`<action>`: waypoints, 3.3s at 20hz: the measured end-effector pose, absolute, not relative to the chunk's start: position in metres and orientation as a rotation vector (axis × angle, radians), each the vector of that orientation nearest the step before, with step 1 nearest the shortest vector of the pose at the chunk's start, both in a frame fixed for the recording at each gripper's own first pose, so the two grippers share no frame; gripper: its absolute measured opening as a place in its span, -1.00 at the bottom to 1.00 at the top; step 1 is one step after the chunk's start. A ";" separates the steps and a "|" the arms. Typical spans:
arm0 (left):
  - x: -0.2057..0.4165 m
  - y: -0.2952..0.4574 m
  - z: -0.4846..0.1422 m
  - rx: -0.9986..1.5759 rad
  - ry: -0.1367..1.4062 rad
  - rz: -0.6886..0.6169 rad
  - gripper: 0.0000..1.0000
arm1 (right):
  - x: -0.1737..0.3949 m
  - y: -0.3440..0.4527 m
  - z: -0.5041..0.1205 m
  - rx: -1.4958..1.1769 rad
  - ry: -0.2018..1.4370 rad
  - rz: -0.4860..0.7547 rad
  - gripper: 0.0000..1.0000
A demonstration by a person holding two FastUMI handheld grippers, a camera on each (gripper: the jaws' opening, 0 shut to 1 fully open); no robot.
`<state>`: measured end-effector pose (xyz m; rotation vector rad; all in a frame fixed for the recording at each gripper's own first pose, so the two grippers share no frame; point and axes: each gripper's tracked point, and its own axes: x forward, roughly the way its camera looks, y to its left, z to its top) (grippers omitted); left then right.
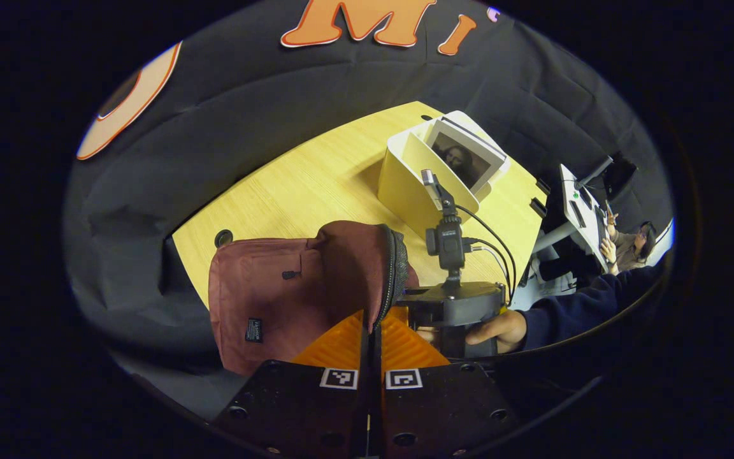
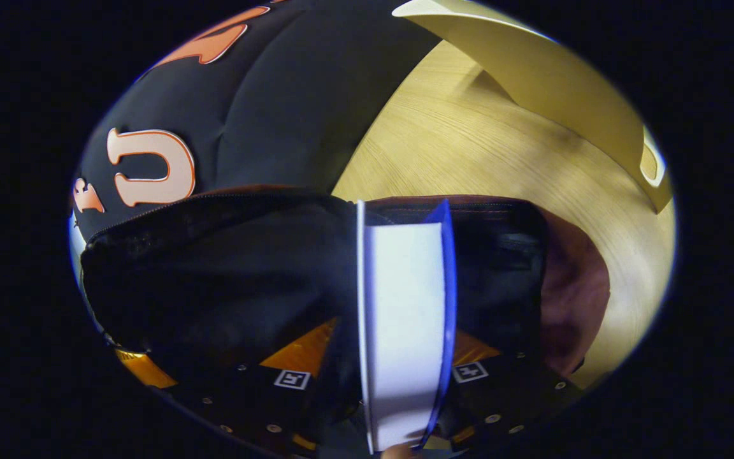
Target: Open the schoolbag, grab two books from the bookshelf and put them into the schoolbag.
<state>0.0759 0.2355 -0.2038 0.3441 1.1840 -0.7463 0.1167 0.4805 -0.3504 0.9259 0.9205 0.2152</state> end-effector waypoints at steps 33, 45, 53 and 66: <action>0.081 0.226 -0.210 0.302 1.168 -0.644 -0.96 | 0.136 0.143 -0.168 -0.119 0.979 0.123 0.95; 0.083 0.231 -0.212 0.287 1.193 -0.595 -0.96 | 0.183 0.128 -0.203 -0.225 1.123 0.115 0.95; 0.080 0.236 -0.208 0.281 1.188 -0.589 -0.96 | 0.203 0.123 -0.248 -0.256 1.255 0.046 0.49; 0.082 0.243 -0.204 0.301 1.154 -0.653 -0.96 | 0.172 0.127 -0.179 -0.171 1.251 -0.024 -0.23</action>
